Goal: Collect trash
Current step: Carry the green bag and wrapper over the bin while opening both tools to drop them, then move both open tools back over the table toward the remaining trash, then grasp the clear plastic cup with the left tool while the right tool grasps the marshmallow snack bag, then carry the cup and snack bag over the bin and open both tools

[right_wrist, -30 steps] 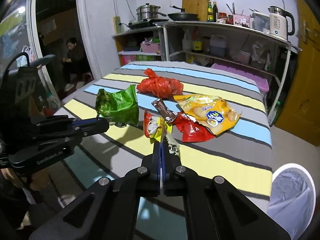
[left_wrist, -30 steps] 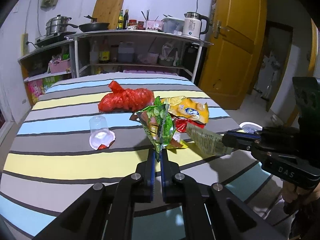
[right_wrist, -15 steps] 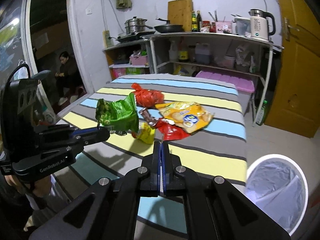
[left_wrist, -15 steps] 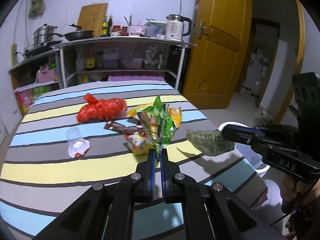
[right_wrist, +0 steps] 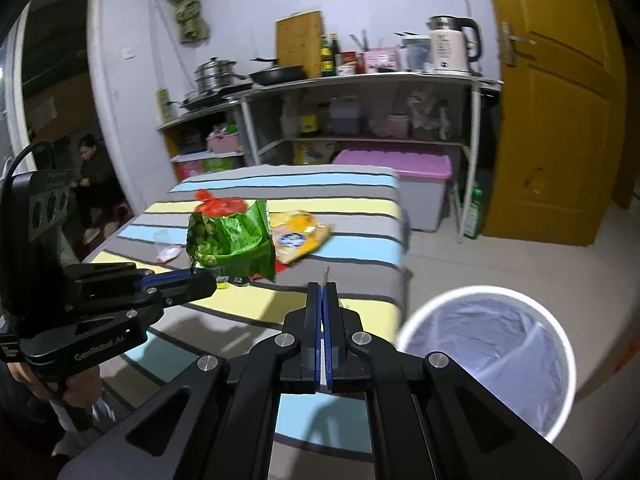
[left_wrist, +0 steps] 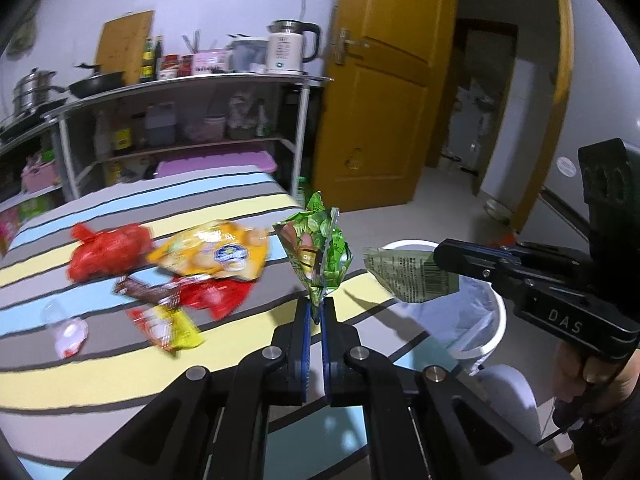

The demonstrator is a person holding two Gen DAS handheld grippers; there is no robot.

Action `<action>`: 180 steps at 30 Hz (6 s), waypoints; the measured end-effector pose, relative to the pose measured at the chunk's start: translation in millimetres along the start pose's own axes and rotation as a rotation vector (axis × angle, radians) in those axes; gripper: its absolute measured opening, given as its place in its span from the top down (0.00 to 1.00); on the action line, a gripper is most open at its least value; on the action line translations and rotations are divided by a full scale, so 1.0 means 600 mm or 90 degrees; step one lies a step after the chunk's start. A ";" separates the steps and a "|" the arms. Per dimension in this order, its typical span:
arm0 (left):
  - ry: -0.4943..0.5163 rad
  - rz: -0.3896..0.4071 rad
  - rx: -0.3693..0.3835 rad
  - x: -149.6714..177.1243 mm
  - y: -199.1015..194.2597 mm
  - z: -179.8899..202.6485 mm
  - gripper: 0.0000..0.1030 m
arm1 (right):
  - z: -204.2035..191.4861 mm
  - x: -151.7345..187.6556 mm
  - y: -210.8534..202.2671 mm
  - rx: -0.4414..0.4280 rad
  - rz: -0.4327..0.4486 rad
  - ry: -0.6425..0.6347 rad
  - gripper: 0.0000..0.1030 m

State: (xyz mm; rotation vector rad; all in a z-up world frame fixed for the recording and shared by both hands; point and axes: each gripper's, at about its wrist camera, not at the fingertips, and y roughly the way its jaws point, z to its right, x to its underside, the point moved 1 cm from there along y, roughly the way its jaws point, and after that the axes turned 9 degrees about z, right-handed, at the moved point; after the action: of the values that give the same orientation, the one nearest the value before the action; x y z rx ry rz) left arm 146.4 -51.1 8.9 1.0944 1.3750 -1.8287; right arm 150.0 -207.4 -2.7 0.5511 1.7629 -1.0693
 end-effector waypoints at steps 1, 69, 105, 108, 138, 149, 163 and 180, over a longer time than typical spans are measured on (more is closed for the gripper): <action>0.003 -0.001 0.005 -0.002 0.005 0.006 0.96 | 0.012 0.002 -0.006 0.008 0.001 0.005 0.99; -0.021 0.008 0.009 0.019 0.002 0.026 0.74 | 0.038 0.032 -0.054 0.033 0.005 0.035 0.74; -0.122 0.051 -0.212 0.065 -0.139 -0.243 0.67 | -0.185 0.009 0.094 -0.125 -0.046 -0.060 0.57; -0.129 0.049 -0.223 0.068 -0.139 -0.265 0.66 | -0.197 0.011 0.113 -0.129 -0.054 -0.067 0.57; -0.155 -0.035 -0.219 0.049 -0.013 -0.373 0.58 | -0.235 0.016 0.271 -0.117 -0.155 -0.082 0.57; -0.156 -0.029 -0.209 0.050 -0.015 -0.362 0.69 | -0.228 0.021 0.259 -0.139 -0.154 -0.065 0.74; -0.133 0.015 -0.177 0.035 -0.075 -0.270 0.70 | -0.193 0.013 0.173 -0.128 -0.107 -0.050 0.75; -0.076 0.030 -0.090 0.003 -0.076 -0.122 0.70 | -0.112 0.003 0.058 -0.065 -0.045 -0.022 0.75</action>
State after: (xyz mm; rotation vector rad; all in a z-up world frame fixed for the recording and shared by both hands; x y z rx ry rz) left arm 126.4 31.9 19.7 0.9235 1.3740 -1.7063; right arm 141.4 -132.3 -8.9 0.4083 1.8064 -1.0255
